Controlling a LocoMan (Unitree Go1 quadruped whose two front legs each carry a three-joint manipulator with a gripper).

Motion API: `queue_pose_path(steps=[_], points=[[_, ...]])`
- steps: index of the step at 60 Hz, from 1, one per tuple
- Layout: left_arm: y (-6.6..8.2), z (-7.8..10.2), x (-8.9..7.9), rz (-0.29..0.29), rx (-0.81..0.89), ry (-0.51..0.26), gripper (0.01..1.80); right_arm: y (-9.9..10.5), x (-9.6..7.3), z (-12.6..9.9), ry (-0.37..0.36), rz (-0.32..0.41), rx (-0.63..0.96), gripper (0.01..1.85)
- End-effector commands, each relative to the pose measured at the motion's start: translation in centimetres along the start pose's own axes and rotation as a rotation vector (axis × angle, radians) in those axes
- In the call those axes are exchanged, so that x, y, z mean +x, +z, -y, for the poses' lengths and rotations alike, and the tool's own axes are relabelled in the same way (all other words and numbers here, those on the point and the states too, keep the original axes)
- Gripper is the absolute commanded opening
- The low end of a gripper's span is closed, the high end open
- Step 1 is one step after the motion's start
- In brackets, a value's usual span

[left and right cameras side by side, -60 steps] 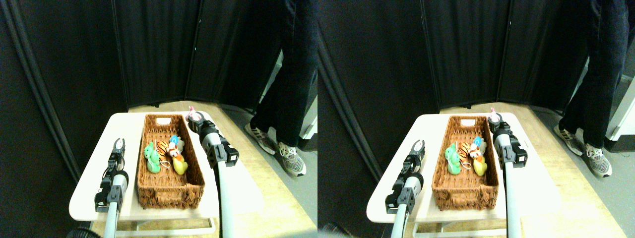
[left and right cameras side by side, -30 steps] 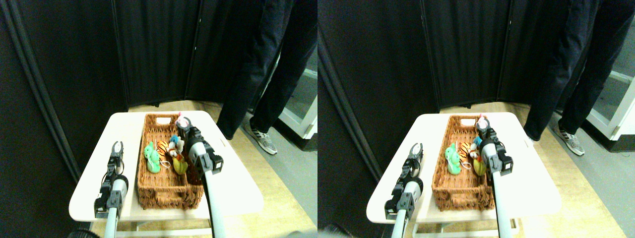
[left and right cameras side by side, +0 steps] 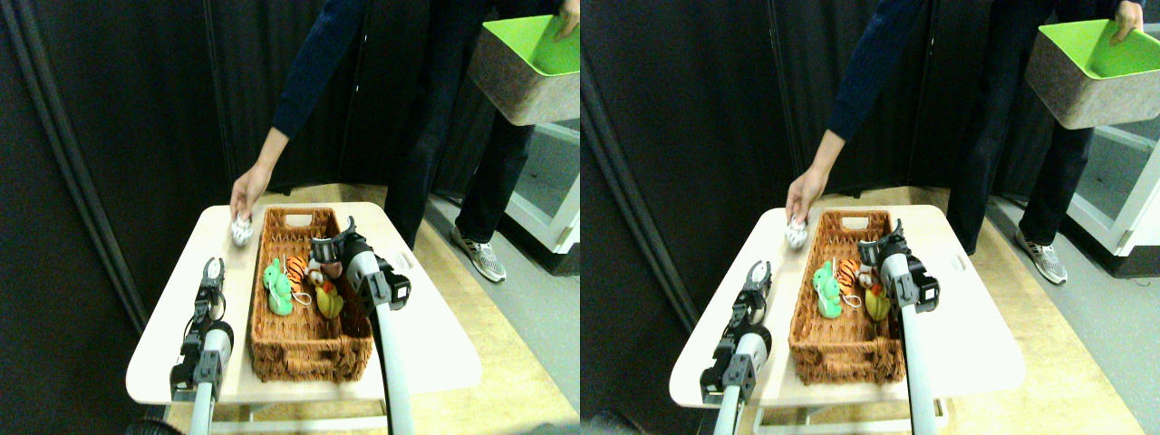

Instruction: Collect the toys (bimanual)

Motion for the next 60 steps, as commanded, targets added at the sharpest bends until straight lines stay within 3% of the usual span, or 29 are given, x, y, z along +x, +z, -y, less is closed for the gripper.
queue_pose_path(steps=[1, 8, 15, 19, 22, 25, 30, 36, 50, 56, 60], points=[[0.0, 1.1, -0.1, -0.005, -0.013, -0.055, 0.01, 0.5, -0.2, -1.1, 0.046, 0.005, -0.016, 1.11], [-0.1, 1.2, 0.0, -0.015, -0.014, -0.053, 0.01, 1.6, -0.7, -1.6, 0.063, 0.038, -0.018, 1.01], [-0.1, 1.1, 0.0, -0.013, -0.019, -0.053, 0.01, 3.4, -1.5, -2.1, 0.086, 0.126, -0.091, 0.89], [-0.1, 1.1, 0.1, -0.020, -0.015, -0.054, 0.01, 4.3, -1.8, -2.2, 0.100, 0.203, -0.101, 0.56], [-0.1, 1.2, 0.0, -0.040, -0.027, -0.050, 0.01, 5.4, -2.1, -2.0, 0.114, 0.263, -0.100, 0.15], [-0.2, 1.2, 0.1, -0.051, -0.027, -0.050, 0.01, 5.9, -2.3, -1.8, 0.121, 0.290, -0.086, 0.01], [-0.3, 1.4, 0.1, -0.065, -0.030, -0.050, 0.01, 7.0, -2.5, -1.4, 0.125, 0.319, -0.123, 0.01], [-0.5, 1.9, 0.2, -0.075, -0.032, -0.039, 0.01, 7.7, -3.2, -0.4, 0.074, 0.373, -0.109, 0.01], [-0.9, 3.4, 0.2, -0.128, -0.007, -0.036, 0.01, 8.5, -3.7, 1.9, 0.062, 0.387, -0.065, 0.01], [-1.1, 4.0, 0.3, -0.136, 0.038, -0.023, 0.15, 8.7, -3.8, 3.0, 0.051, 0.398, -0.045, 0.01], [-1.4, 4.1, 0.7, -0.138, 0.071, -0.012, 0.36, 8.5, -3.9, 3.9, 0.029, 0.417, -0.005, 0.01]])
